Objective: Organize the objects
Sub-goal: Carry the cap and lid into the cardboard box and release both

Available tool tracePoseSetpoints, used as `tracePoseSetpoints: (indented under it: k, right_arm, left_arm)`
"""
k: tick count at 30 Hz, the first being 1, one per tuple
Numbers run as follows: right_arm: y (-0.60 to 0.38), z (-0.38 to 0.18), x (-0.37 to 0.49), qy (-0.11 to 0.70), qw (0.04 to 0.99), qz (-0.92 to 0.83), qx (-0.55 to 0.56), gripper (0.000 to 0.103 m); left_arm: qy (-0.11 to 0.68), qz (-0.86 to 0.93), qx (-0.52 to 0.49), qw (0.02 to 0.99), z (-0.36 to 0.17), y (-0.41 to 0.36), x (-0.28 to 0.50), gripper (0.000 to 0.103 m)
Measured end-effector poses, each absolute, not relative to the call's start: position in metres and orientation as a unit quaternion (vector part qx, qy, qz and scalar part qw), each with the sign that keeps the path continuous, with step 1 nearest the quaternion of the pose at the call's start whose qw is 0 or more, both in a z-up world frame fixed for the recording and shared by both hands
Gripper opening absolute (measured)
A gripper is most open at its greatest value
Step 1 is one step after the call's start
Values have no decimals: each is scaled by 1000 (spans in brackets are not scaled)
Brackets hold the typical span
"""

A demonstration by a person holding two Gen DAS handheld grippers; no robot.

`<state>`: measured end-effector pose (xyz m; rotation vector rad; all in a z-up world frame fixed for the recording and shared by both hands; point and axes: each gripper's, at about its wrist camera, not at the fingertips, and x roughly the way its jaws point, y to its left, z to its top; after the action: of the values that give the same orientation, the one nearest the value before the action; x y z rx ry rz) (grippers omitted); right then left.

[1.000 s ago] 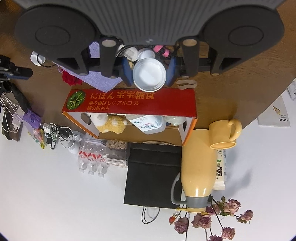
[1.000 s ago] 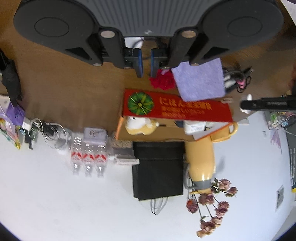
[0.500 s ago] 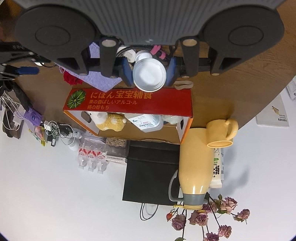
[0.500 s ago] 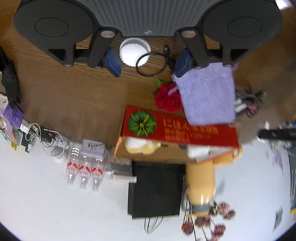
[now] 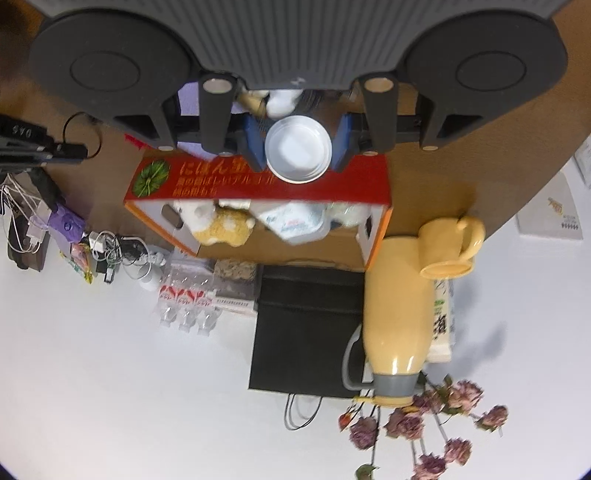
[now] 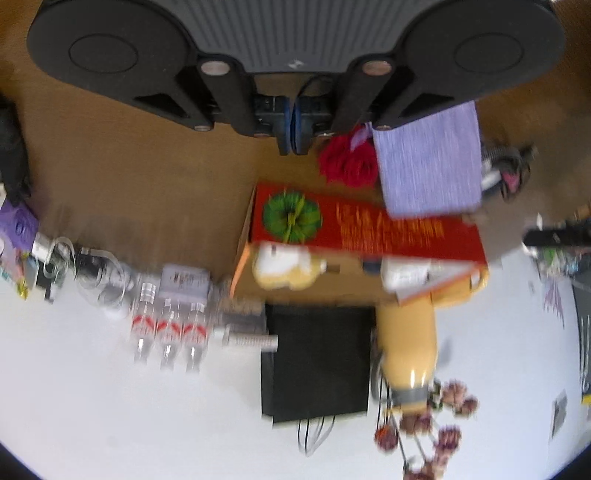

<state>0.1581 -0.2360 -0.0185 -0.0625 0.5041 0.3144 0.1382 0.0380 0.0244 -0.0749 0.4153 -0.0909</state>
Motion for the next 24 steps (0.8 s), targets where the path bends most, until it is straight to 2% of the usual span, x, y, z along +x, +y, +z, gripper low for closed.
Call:
tracePoseSetpoints:
  k: [12,20,24]
  right_arm:
    - [-188,41,236,163,965,207,-8,1]
    - [-159,22,305,189,957,219,8,2]
    - [-157,-1,328,225,954,198,-21,2]
  left_arm:
    - [175,-59,-30,982,56,4,234,40]
    - [185,-43,-12,982,43,-17,298,40]
    - [201,-33,4,979,30,-23,319,41]
